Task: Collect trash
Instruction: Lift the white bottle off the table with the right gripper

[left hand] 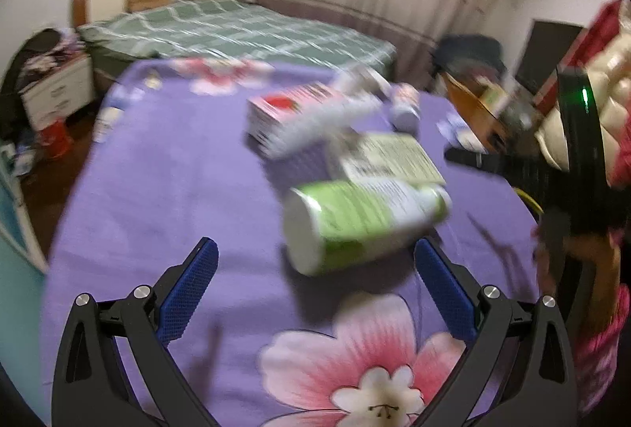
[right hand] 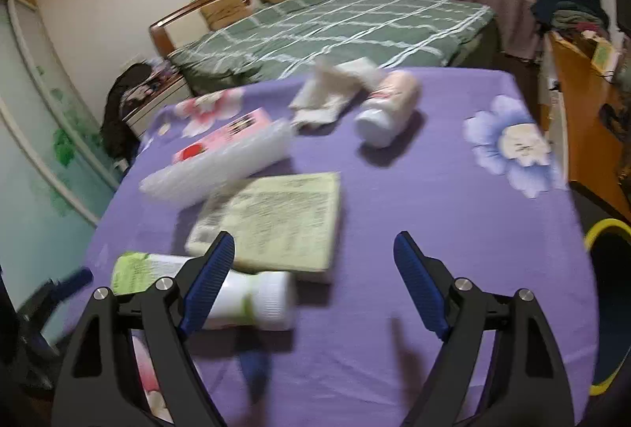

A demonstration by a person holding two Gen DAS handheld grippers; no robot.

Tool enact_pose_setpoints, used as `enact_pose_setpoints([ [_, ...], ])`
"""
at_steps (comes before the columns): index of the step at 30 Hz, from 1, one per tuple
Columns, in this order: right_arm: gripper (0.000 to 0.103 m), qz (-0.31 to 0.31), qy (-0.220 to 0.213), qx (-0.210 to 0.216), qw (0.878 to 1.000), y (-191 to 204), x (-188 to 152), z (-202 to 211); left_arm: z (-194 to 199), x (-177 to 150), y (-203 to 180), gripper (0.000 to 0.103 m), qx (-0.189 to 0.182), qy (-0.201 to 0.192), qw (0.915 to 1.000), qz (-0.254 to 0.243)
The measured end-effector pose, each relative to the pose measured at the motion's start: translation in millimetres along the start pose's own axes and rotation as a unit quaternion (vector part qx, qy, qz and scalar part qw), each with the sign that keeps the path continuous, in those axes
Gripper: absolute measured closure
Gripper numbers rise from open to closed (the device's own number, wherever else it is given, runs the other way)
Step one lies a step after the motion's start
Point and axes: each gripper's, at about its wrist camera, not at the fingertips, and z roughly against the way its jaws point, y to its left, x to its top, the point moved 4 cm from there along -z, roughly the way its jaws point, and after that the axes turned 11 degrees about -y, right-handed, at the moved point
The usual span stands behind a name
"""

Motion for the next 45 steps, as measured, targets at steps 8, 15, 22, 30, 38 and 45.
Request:
enact_pose_setpoints([
  [8, 0.024, -0.026, -0.023, -0.033, 0.999, -46.0, 6.5, 22.0, -27.7, -12.1, -37.6, 0.005, -0.066, 0.036, 0.9966, -0.035],
  [15, 0.024, -0.040, -0.041, -0.053, 0.997, -71.3, 9.8, 35.6, -34.2, -24.0, -98.9, 0.005, -0.162, 0.074, 0.9827, -0.052],
  [22, 0.024, -0.058, -0.055, -0.076, 0.994, -99.8, 11.0, 51.1, -36.4, -47.2, -182.3, 0.005, -0.264, 0.114, 0.9530, -0.097],
  [30, 0.024, -0.038, -0.041, -0.076, 0.996, -96.7, -13.3, 60.0, 9.5, -15.8, -146.5, 0.005, -0.220, 0.049, 0.9695, -0.095],
  [38, 0.024, 0.005, -0.044, -0.014, 0.999, -28.3, -51.8, 82.9, 37.7, 22.3, -55.1, 0.005, -0.064, -0.041, 0.9968, -0.024],
  [45, 0.024, 0.037, -0.028, -0.028, 0.999, 7.7, -63.6, 60.9, 41.8, 27.3, -11.7, 0.005, 0.003, -0.062, 0.9977, 0.029],
])
